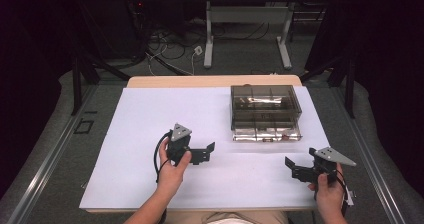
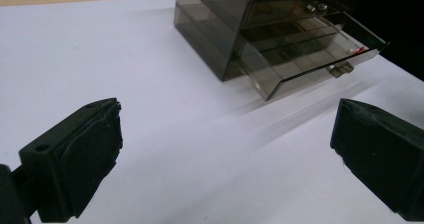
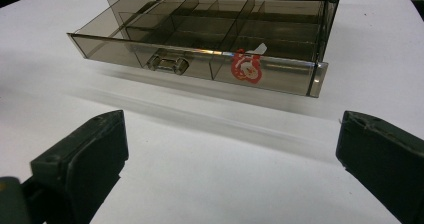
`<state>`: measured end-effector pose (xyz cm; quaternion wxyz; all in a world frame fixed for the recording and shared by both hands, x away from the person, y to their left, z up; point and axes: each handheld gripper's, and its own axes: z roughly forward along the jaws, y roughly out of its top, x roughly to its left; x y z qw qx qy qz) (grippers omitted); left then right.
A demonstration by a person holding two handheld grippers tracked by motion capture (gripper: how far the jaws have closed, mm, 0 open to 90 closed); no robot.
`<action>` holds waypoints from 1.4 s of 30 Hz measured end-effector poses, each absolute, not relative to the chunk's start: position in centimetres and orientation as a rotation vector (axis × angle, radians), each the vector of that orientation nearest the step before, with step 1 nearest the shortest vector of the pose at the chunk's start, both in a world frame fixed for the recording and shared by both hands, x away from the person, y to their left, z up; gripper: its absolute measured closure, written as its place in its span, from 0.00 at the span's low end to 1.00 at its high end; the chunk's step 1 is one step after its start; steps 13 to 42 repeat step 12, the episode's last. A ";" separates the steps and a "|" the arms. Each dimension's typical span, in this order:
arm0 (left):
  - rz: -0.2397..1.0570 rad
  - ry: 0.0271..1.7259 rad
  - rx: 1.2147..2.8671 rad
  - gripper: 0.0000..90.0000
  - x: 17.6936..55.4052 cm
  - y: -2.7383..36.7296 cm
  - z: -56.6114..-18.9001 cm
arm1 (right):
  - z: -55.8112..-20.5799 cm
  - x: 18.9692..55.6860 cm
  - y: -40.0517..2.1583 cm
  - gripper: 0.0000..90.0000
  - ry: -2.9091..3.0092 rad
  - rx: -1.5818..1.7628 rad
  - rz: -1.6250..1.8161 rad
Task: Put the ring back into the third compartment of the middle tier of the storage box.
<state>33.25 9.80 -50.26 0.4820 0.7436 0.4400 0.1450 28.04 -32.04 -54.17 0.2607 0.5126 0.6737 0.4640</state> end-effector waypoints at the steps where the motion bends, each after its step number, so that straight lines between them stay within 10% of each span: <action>1: 0.359 1.073 1.811 0.00 33.1 10.2 -50.4 | -54.2 28.0 -32.0 0.00 1.825 1.388 1.258; 42: 0.407 1.119 1.776 0.00 31.8 13.9 -51.4 | -54.3 28.0 -31.7 0.00 1.834 1.388 1.255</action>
